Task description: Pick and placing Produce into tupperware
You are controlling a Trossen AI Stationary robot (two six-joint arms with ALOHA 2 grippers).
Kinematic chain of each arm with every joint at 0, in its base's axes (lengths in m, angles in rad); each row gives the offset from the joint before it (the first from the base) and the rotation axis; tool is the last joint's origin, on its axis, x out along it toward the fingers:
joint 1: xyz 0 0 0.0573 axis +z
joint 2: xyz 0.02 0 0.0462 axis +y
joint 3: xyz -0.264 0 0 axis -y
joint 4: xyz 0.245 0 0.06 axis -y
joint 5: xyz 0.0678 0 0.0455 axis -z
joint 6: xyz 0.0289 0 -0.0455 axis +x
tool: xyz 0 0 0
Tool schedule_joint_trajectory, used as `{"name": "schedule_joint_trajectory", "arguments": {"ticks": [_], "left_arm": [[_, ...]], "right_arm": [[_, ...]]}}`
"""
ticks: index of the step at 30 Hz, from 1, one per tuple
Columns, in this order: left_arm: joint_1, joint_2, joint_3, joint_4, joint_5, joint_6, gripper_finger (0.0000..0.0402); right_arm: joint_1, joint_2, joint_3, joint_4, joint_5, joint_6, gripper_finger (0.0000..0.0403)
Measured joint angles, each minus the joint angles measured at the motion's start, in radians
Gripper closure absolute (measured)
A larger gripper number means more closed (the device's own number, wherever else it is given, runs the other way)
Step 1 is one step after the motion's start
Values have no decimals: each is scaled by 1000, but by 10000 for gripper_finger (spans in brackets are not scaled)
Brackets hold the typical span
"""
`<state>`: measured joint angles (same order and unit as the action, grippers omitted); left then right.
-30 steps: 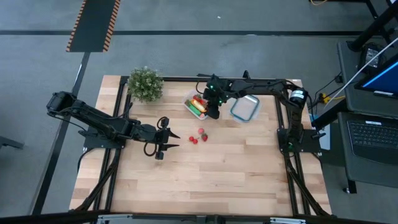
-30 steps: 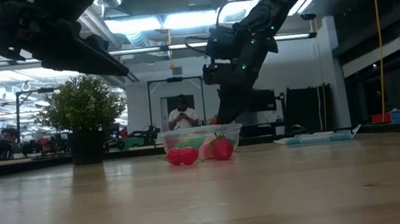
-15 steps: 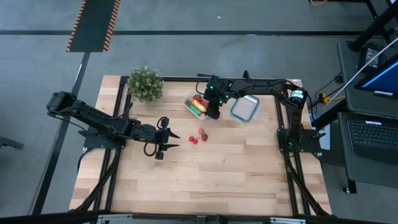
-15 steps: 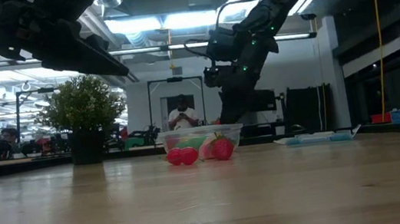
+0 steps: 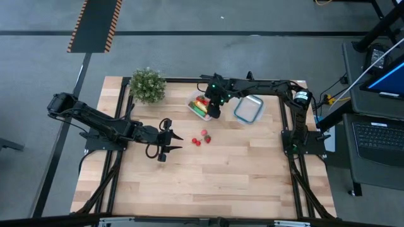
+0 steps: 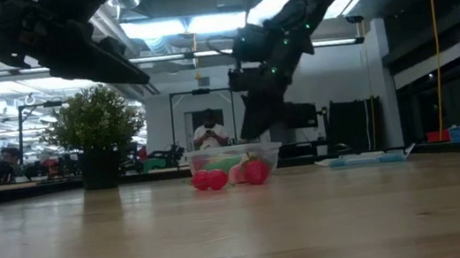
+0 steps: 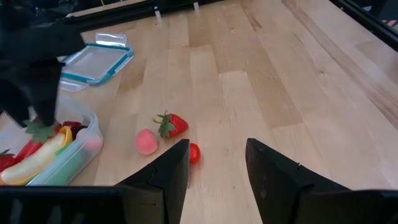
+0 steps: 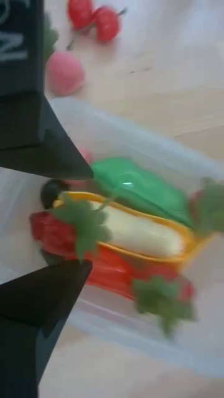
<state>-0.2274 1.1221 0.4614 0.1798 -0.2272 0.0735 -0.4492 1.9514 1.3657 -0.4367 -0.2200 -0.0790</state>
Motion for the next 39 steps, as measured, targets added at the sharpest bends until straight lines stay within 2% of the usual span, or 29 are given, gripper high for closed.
{"name": "schedule_joint_trajectory", "arguments": {"ticks": [4,7,10,15,20,29,34,39], "left_arm": [[0,0,0,1,0,8,250],[0,0,0,9,0,8,250],[0,0,0,31,0,8,250],[1,0,0,42,0,-19,250],[1,0,0,48,0,-19,250],[50,0,0,65,1,-137,250],[107,28,9,64,35,-201,250],[116,144,105,6,55,-153,250]], "right_arm": [[5,0,74,-47,-7,21,182],[16,-1,108,-73,-50,21,182],[34,-21,99,-74,-94,18,181],[83,-108,33,-66,-98,17,182],[151,-275,-142,84,-98,47,180],[306,-642,-590,570,-98,157,182],[352,-781,-744,637,-97,183,179],[371,-842,-851,707,-96,200,178]]}}
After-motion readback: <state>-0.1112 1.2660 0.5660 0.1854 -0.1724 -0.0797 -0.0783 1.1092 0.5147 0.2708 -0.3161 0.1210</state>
